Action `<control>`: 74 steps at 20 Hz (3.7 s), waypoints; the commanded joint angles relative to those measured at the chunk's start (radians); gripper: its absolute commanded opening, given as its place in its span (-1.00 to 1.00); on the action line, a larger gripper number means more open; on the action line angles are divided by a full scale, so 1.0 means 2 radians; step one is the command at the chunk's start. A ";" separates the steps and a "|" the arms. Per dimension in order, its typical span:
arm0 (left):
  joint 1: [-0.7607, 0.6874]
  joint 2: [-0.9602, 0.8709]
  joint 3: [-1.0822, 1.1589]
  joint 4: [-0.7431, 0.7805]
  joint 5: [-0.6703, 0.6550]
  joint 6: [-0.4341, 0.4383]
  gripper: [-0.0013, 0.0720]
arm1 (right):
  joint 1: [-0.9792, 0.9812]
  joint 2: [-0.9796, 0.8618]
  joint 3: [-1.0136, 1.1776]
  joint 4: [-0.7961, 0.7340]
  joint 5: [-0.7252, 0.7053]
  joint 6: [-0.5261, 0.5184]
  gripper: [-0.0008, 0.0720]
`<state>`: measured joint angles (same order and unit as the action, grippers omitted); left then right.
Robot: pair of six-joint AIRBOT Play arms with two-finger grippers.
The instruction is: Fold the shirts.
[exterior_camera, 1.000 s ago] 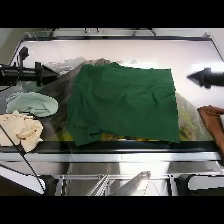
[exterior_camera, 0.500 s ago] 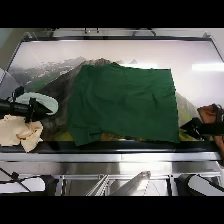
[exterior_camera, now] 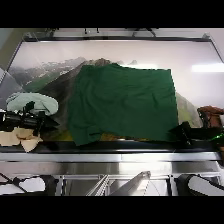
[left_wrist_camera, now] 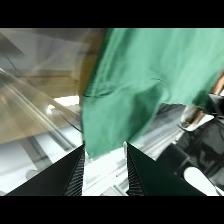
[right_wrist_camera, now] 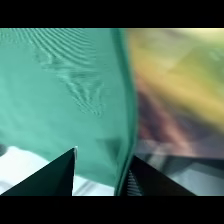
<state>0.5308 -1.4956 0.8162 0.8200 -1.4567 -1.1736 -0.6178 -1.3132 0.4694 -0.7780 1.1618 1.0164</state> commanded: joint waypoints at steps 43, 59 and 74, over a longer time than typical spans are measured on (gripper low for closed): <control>0.130 0.287 0.356 -0.770 -0.165 0.040 -0.90 | -0.050 0.351 0.500 0.309 -0.091 -0.024 -0.92; -0.083 -0.160 0.305 -0.309 -0.036 0.090 -0.94 | 0.157 -0.069 0.310 0.183 -0.141 -0.115 -0.92; -0.119 -0.445 0.602 -0.310 -0.077 -0.007 -0.94 | 0.140 -0.277 0.384 0.276 -0.070 -0.231 -0.92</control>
<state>0.2859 -2.3749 2.0232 0.2005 -1.5631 -1.1736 -0.3218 -1.8561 1.2289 -0.1242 0.9577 0.5079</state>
